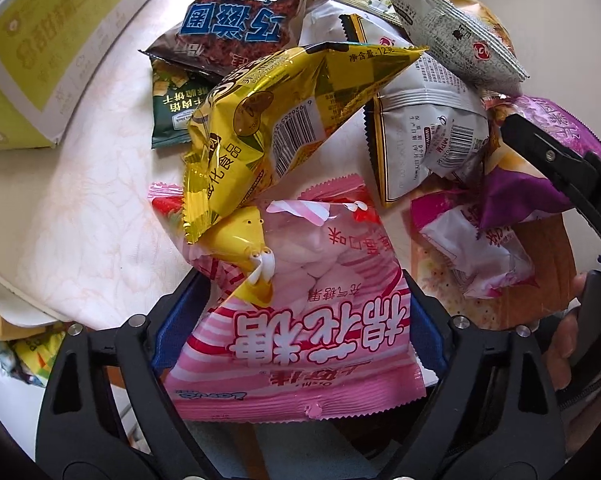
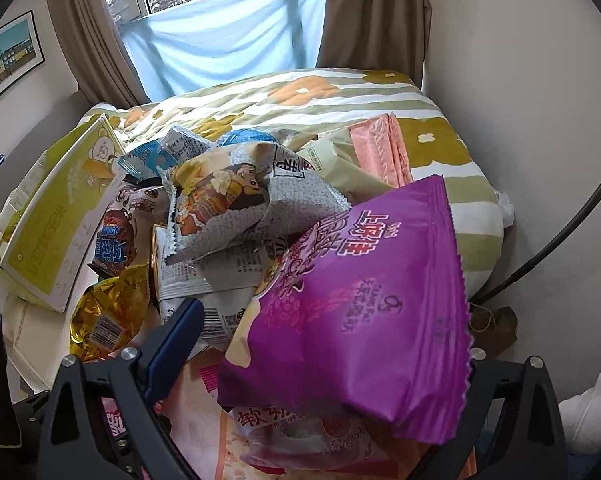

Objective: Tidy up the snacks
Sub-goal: 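Grasp the pink marshmallow bag with the left tool while the right tool grasps the purple chip bag, then carry both bags to the box and open the left tool over it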

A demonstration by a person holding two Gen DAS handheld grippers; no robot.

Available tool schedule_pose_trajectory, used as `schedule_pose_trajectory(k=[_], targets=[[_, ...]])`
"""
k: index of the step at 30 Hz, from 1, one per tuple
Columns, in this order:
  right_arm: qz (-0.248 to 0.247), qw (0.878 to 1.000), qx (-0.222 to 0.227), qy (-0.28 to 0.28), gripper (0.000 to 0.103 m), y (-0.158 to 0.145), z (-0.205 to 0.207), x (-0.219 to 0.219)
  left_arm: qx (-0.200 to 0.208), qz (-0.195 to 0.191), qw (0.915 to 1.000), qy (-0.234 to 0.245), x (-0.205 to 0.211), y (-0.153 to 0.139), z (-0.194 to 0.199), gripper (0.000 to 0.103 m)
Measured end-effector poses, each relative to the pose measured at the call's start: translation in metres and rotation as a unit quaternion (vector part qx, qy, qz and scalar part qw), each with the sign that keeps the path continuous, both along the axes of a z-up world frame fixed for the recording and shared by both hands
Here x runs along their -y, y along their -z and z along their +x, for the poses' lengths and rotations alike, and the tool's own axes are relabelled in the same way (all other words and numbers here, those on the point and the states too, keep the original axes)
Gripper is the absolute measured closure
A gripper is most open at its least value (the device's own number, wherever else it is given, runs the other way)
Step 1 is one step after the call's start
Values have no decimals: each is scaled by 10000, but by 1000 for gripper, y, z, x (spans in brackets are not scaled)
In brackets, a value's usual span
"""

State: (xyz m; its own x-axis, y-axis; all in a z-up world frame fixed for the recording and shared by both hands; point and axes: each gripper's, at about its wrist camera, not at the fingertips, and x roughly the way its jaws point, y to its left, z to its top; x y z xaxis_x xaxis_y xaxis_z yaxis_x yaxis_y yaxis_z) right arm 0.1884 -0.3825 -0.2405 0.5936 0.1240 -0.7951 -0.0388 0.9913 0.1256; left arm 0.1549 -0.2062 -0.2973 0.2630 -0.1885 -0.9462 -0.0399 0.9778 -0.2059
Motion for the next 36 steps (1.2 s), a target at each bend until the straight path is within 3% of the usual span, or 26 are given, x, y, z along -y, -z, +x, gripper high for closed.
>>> schedule_pose_trajectory(k=[4, 10, 17, 25, 33, 36], targets=[[-4, 9999, -97, 44, 35, 5, 2, 4, -6, -86, 10000, -14, 0, 1, -2, 21], [143, 9996, -182, 140, 51, 6, -1, 11, -32, -161, 9998, -80, -10, -10, -10, 24], [104, 9995, 12, 299, 52, -11, -12, 16, 91, -229, 9997, 30, -10, -28, -18, 25], [154, 9987, 180, 447, 52, -44, -33, 22, 414, -345, 9982, 251, -4, -68, -28, 25], [89, 9975, 550, 431, 53, -97, -47, 8, 1089, -461, 9920, 432, -9, -126, -30, 25], [70, 9972, 667, 320, 52, -116, -45, -8, 1386, -471, 9886, 338, -29, -149, -30, 25]])
